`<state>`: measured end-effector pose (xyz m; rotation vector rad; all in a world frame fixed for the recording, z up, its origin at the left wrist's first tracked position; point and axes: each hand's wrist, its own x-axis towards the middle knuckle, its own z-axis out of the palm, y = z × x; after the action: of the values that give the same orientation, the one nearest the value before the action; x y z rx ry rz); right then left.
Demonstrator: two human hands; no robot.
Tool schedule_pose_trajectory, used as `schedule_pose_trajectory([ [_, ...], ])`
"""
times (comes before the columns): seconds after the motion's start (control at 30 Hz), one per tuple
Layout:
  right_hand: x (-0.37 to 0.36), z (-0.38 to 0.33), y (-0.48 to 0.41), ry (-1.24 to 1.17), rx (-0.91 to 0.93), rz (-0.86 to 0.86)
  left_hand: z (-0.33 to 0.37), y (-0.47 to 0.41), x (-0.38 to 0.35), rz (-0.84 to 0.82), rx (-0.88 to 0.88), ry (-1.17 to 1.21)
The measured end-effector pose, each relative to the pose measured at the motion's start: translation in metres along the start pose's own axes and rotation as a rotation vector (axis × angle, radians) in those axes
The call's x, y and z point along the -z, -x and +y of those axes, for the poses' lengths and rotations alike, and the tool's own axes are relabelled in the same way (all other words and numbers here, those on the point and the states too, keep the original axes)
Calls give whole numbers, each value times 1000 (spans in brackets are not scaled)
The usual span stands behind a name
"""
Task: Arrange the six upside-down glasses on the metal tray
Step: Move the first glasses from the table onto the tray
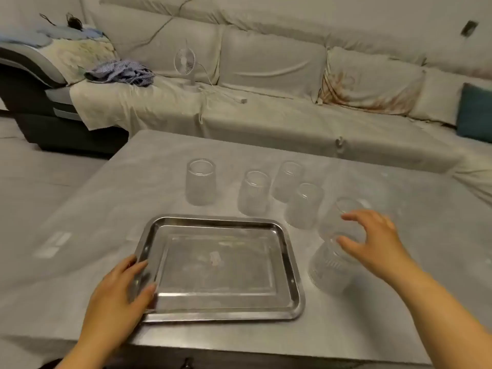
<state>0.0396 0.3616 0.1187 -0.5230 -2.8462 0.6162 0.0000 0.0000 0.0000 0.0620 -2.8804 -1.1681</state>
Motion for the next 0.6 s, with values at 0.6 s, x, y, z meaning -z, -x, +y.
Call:
schedule_pose_trajectory([
  [0.6, -28, 12, 3, -135, -129, -207, 10, 5, 4, -79, -30, -205],
])
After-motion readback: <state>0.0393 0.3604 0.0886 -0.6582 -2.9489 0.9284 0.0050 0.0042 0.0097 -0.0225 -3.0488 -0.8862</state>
